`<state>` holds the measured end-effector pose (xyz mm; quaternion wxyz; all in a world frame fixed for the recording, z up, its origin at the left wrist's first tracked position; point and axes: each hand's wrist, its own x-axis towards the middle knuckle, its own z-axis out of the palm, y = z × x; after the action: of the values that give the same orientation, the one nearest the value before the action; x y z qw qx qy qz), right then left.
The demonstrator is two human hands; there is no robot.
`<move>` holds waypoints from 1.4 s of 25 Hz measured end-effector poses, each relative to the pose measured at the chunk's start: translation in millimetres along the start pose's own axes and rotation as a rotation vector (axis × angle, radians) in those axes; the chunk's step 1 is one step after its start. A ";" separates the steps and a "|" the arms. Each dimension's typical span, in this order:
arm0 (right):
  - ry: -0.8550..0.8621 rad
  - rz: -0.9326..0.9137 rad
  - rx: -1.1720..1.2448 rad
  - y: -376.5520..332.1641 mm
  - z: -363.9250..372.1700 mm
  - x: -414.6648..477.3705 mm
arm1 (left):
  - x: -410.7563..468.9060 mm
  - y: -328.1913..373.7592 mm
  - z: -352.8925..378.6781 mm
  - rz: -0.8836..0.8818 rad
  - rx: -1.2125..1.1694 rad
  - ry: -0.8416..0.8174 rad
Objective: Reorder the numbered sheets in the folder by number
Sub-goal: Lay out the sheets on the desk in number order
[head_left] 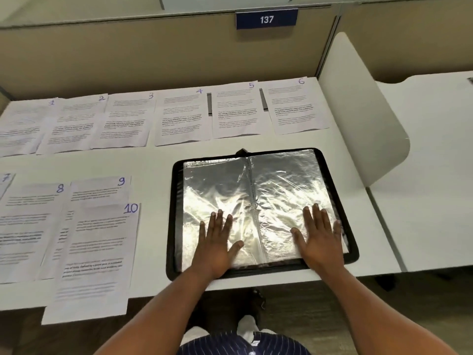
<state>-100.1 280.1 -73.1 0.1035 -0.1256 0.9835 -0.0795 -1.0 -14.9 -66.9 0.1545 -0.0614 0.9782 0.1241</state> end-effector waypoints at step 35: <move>-0.065 -0.079 0.481 -475.6 68.1 -25.5 | -129.9 -363.4 -60.3 -0.512 -0.161 0.294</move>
<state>49.0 -176.7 -47.4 0.1587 -0.1382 0.9267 -0.3114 162.0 -369.6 -51.5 0.0322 -0.3355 0.9298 0.1478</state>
